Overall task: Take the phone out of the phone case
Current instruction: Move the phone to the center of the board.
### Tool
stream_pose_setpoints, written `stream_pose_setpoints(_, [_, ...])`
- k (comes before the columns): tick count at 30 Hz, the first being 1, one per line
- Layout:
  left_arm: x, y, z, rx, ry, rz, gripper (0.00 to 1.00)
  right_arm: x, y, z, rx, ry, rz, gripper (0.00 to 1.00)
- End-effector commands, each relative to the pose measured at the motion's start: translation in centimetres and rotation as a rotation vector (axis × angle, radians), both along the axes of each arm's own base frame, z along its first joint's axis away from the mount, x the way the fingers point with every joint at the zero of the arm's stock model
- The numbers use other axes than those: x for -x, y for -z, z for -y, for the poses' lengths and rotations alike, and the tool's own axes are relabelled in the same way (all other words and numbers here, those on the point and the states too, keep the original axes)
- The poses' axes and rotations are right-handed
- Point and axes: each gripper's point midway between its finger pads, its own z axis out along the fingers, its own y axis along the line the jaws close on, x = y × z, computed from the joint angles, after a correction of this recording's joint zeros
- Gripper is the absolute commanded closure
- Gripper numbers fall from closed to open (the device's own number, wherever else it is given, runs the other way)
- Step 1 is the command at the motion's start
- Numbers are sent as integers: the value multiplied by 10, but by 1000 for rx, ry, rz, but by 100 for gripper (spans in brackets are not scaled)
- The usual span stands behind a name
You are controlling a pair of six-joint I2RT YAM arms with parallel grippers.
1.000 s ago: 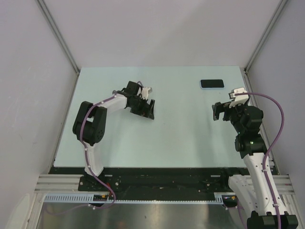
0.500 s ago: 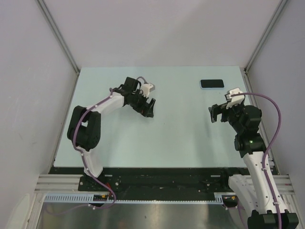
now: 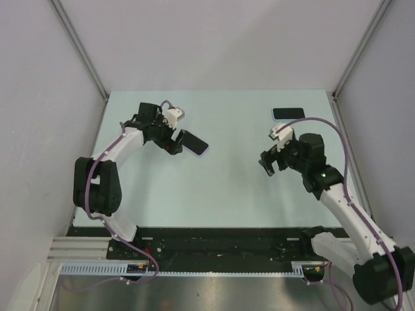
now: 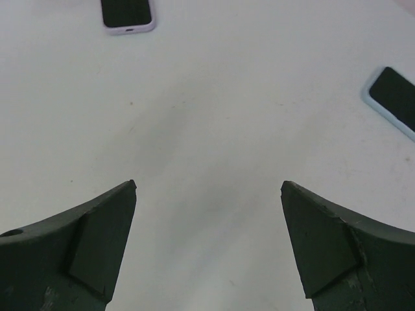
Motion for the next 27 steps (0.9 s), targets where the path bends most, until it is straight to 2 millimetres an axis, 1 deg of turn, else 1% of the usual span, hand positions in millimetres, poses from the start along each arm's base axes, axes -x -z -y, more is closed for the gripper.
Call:
stream_pose_setpoints(1, [-4, -26, -24, 31, -6, 75, 0, -17, 14, -34, 107, -92, -55, 3])
stream_pose_setpoints(2, [-4, -31, -27, 55, -15, 80, 0, -21, 19, -42, 118, -107, -77, 3])
stream_pose_setpoints(3, [-5, -33, -37, 76, -48, 75, 0, -24, 13, -57, 117, -141, -69, 3])
stream_pose_setpoints(4, [0, -34, -37, 104, -41, 66, 0, -29, 14, -65, 114, -149, -75, 4])
stream_pose_setpoints(5, [2, -41, -41, 114, -47, 82, 0, -40, 33, -72, 131, -137, -122, 7])
stream_pose_setpoints(6, [9, -35, -47, 113, -59, 68, 0, -53, 17, -86, 99, -143, -89, 8])
stream_pose_setpoints(7, [13, -42, -50, 111, -65, 89, 0, -62, 21, -93, 88, -142, -109, 7])
stream_pose_setpoints(8, [18, -42, -52, 105, -68, 93, 0, -74, 38, -102, 91, -139, -153, 7])
stream_pose_setpoints(9, [28, -32, -55, 91, -65, 78, 0, -84, 41, -112, 79, -143, -161, 7])
stream_pose_setpoints(10, [35, -39, -57, 83, -60, 110, 0, -97, 27, -124, 39, -144, -146, 7])
stream_pose_setpoints(11, [39, -36, -60, 62, -65, 112, 0, -101, 28, -134, 17, -174, -159, 6])
stream_pose_setpoints(12, [50, -25, -63, 46, -63, 95, 0, -108, 52, -145, 23, -193, -212, 7])
stream_pose_setpoints(13, [55, -29, -65, 36, -64, 120, 0, -117, 38, -162, -1, -224, -188, 7])
stream_pose_setpoints(14, [60, -26, -68, 20, -68, 119, 0, -121, 45, -171, -2, -242, -205, 7])
stream_pose_setpoints(15, [69, -17, -69, 8, -61, 104, 0, -127, 68, -181, 18, -246, -251, 7])
stream_pose_setpoints(16, [73, -19, -71, 2, -62, 122, 0, -138, 60, -198, 16, -256, -227, 7])
stream_pose_setpoints(17, [76, -16, -71, 1, -59, 118, 0, -142, 66, -205, 41, -247, -242, 6])
stream_pose_setpoints(18, [81, -12, -71, 4, -60, 106, 0, -147, 99, -211, 79, -248, -302, 5])
stream_pose_setpoints(19, [84, -14, -70, 11, -59, 111, 0, -149, 106, -220, 96, -259, -317, 4])
stream_pose_setpoints(20, [86, -13, -70, 19, -60, 109, 0, -160, 88, -232, 81, -263, -305, 3])
stream_pose_setpoints(21, [88, -13, -66, 41, -58, 103, 0, -164, 98, -237, 88, -267, -332, 2])
stream_pose_setpoints(22, [89, -16, -64, 53, -58, 111, 0, -168, 119, -243, 98, -272, -376, 0])
stream_pose_setpoints(23, [89, -18, -63, 69, -68, 106, 0, -172, 111, -252, 81, -289, -383, 0])
stream_pose_setpoints(24, [89, -19, -62, 77, -68, 107, 0, -174, 112, -257, 76, -299, -394, 0])
stream_pose_setpoints(25, [88, -21, -62, 75, -68, 118, 0, -175, 130, -260, 83, -309, -427, 0])
stream_pose_setpoints(26, [87, -22, -63, 70, -74, 124, 0, -173, 132, -263, 79, -322, -445, 0])
stream_pose_setpoints(27, [88, -20, -65, 64, -80, 124, 0, -178, 123, -269, 67, -329, -424, 0])
